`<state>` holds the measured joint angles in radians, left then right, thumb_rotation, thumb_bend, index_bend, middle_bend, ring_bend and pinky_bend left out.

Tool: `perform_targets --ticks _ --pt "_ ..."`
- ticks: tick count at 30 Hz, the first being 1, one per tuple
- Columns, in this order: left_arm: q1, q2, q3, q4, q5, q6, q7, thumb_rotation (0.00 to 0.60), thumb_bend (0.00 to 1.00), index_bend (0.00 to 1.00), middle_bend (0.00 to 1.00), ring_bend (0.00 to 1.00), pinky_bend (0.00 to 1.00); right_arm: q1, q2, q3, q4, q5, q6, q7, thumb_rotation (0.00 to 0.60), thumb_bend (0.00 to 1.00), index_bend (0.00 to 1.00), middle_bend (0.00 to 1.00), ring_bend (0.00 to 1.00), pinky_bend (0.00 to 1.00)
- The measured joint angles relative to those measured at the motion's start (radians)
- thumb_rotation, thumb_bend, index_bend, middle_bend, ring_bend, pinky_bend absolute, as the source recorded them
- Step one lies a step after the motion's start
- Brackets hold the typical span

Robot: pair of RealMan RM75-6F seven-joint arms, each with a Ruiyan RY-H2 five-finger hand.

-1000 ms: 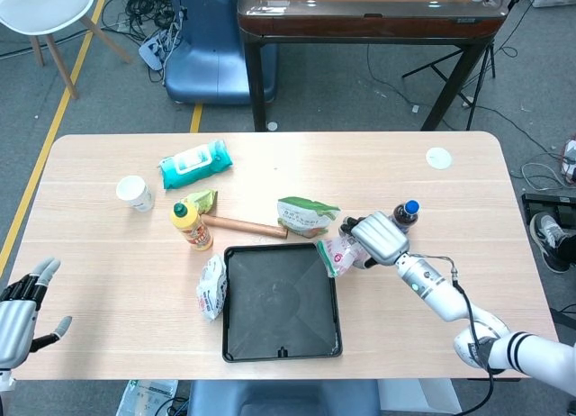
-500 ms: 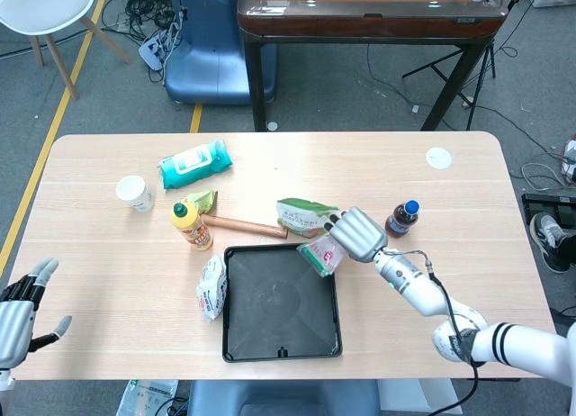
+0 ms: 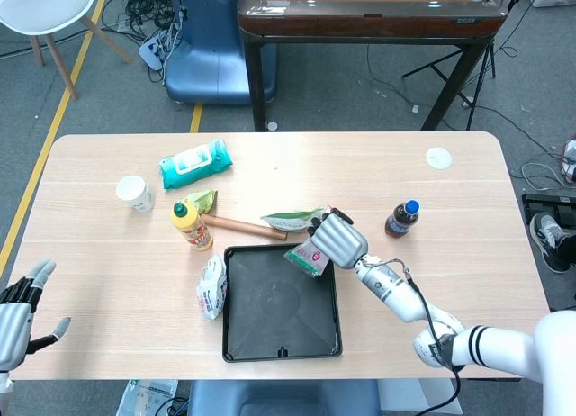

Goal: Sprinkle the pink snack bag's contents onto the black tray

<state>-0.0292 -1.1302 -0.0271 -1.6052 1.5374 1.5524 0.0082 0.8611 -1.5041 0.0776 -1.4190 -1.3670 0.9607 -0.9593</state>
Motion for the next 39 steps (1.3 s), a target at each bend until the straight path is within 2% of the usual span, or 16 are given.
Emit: perform_targets --ticks 10,20,32,39 --pt "0.001 -0.005 0.0 0.002 0.001 0.005 -0.005 0.6 0.23 0.08 0.1 0.15 0.2 0.0 -0.019 -0.031 0.035 -0.102 0.051 -0.057 0.6 0.62 0.66 0.59 0.56 0.66" --pt "0.003 -0.003 0.001 -0.01 0.005 0.01 0.003 0.6 0.23 0.08 0.1 0.15 0.2 -0.006 -0.049 -0.047 0.077 -0.187 0.101 -0.19 0.6 0.62 0.66 0.59 0.56 0.64" --pt "0.007 -0.003 0.003 -0.011 0.003 0.013 0.0 0.6 0.23 0.08 0.1 0.15 0.2 0.004 -0.071 -0.044 0.097 -0.258 0.098 -0.3 0.6 0.62 0.68 0.6 0.56 0.61" --pt "0.006 -0.005 0.004 -0.009 0.005 0.013 -0.002 0.6 0.23 0.08 0.1 0.14 0.2 0.006 -0.082 -0.052 0.107 -0.271 0.056 -0.367 0.6 0.62 0.68 0.6 0.56 0.6"
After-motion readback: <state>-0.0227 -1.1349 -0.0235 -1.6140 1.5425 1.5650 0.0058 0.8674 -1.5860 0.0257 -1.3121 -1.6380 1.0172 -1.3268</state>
